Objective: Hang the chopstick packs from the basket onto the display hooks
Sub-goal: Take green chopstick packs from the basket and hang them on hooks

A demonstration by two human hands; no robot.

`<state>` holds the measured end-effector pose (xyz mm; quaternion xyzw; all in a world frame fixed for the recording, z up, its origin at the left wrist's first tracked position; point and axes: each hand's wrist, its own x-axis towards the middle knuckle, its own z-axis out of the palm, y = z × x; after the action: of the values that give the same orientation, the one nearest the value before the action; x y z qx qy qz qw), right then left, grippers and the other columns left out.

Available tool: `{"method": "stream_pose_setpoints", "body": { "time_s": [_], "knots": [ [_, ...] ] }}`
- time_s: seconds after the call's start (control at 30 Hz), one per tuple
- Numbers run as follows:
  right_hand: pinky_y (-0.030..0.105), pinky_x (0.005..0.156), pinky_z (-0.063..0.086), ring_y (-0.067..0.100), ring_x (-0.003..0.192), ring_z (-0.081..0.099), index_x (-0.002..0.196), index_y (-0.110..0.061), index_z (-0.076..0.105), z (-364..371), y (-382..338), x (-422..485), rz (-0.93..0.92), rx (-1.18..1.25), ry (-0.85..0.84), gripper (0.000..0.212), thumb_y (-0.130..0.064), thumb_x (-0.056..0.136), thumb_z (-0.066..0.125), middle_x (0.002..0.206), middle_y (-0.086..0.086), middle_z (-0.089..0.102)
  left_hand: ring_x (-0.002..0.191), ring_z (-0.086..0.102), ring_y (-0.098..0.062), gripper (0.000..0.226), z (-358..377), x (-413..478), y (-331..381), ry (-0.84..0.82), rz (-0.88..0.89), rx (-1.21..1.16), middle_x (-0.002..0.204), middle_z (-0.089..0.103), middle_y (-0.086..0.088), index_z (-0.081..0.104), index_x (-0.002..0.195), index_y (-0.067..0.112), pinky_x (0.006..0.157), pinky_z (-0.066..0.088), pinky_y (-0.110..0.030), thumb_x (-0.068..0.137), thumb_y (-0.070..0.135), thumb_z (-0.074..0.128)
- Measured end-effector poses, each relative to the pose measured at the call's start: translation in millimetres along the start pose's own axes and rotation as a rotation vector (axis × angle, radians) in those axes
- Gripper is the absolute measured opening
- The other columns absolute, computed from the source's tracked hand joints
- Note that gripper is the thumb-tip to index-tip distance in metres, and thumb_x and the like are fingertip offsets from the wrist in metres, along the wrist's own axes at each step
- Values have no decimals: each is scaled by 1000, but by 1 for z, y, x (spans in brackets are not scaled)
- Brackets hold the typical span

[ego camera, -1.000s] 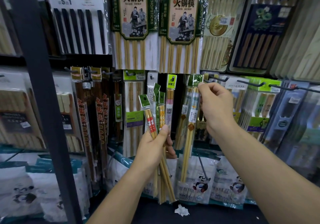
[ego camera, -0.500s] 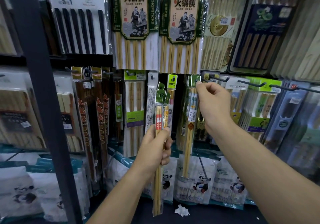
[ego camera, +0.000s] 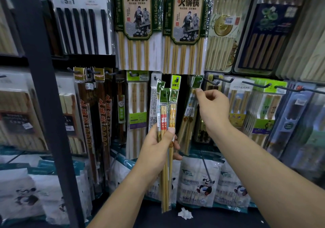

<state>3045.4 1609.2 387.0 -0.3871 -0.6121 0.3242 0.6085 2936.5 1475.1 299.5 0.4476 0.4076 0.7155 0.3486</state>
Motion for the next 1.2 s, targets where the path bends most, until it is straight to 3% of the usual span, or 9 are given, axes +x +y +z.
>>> {"method": "stream_pose_setpoints", "body": {
  "time_s": [0.13, 0.3, 0.43, 0.6, 0.73, 0.8, 0.87, 1.03, 1.2],
  "knots": [
    [14, 59, 42, -5, 60, 53, 85, -20, 63, -6, -8, -19, -74, 20, -41, 20, -35, 97, 66, 72, -8, 59, 70, 67, -18, 15, 1, 0, 1, -16, -7, -39, 79, 67, 1, 70, 84, 35, 60, 59, -34, 97, 31, 65],
    [11, 54, 45, 0, 63, 59, 84, -21, 72, -10, -22, -46, -44, 121, -344, 24, -35, 100, 60, 76, -8, 70, 74, 71, -21, 8, 2, -1, 2, -30, -15, -49, 83, 70, 2, 72, 91, 37, 62, 61, -35, 95, 32, 69],
    [13, 56, 47, 3, 61, 60, 87, -17, 72, -9, -24, -54, -28, 142, -366, 15, -24, 98, 66, 74, -2, 69, 77, 73, -22, 5, 3, -2, 3, -26, -17, -69, 85, 72, 2, 73, 94, 38, 62, 61, -35, 93, 33, 71],
    [17, 50, 45, 6, 62, 58, 83, -17, 71, -11, -23, -56, 71, 204, -405, 18, -24, 99, 64, 78, 3, 68, 80, 75, -25, 6, 3, -4, 2, -47, -28, -93, 88, 74, 0, 73, 98, 36, 64, 62, -36, 93, 37, 71],
    [18, 50, 44, 6, 59, 54, 73, -20, 67, -10, -25, -56, 69, 244, -348, 26, -17, 98, 63, 67, -4, 60, 87, 77, -31, 10, 6, -4, 1, -48, -58, -128, 95, 77, -8, 73, 100, 31, 68, 63, -38, 97, 36, 64],
    [17, 50, 43, 7, 58, 51, 72, -19, 67, -11, -28, -52, 55, 277, -283, 26, -16, 98, 62, 64, -4, 56, 89, 77, -23, 16, 5, -3, 1, 12, -37, -74, 95, 79, -5, 73, 99, 26, 69, 62, -31, 99, 37, 62],
    [17, 51, 43, 6, 57, 50, 73, -19, 66, -13, -32, -45, 35, 290, -218, 26, -18, 99, 61, 62, -6, 55, 85, 75, -14, 22, 2, -1, 0, 66, -25, -11, 87, 77, 2, 72, 99, 18, 67, 60, -27, 99, 36, 60],
    [26, 57, 39, 13, 60, 42, 79, -5, 61, -13, -34, -25, -25, 208, -116, 29, -25, 101, 59, 64, 0, 46, 71, 68, -18, 23, -3, 1, 0, 81, -30, 6, 76, 67, 1, 67, 113, 10, 63, 58, -30, 106, 27, 53],
    [15, 54, 40, 12, 61, 40, 81, 3, 58, -9, -28, -16, -49, 171, -62, 32, -23, 100, 59, 65, 1, 43, 64, 64, -20, 23, -3, -1, 1, 34, -25, 29, 76, 67, -3, 66, 120, 15, 59, 56, -30, 107, 27, 51]
  ]
}}
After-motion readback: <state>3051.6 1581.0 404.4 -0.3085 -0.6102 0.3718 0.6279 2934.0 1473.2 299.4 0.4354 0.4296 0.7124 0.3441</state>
